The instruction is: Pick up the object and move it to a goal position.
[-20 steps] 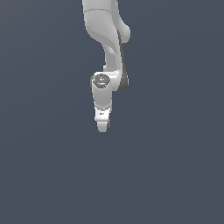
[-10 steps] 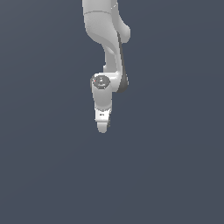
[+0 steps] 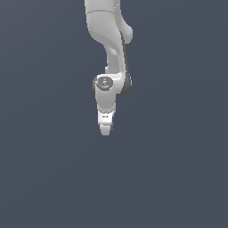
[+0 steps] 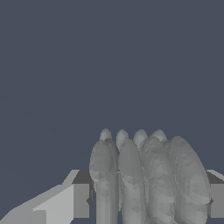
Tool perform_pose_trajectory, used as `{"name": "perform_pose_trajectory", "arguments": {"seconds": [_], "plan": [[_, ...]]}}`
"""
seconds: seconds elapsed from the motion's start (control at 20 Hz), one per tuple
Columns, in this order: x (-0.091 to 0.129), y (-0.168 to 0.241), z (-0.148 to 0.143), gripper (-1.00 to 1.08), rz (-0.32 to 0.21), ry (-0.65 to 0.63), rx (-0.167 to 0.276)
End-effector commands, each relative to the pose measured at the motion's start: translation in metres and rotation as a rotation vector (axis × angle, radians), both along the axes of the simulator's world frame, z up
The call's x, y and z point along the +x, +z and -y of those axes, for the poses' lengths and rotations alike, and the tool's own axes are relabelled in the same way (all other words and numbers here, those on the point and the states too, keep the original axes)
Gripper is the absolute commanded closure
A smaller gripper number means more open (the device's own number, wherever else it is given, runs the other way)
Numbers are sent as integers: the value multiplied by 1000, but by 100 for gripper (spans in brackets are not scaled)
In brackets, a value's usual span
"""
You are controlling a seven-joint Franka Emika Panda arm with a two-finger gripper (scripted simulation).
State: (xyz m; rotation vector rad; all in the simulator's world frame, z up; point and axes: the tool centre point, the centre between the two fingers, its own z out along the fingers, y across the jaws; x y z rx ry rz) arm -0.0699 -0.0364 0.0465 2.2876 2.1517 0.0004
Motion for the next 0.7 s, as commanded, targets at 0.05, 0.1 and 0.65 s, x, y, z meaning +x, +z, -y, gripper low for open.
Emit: {"name": "perform_pose_trajectory", "arguments": {"seconds": [0.05,0.1,0.65], "plan": [[9,7,-13,108,1,1,1],[13,10,-17,108,1,1,1],[68,51,-89,108,0,1,2]]}}
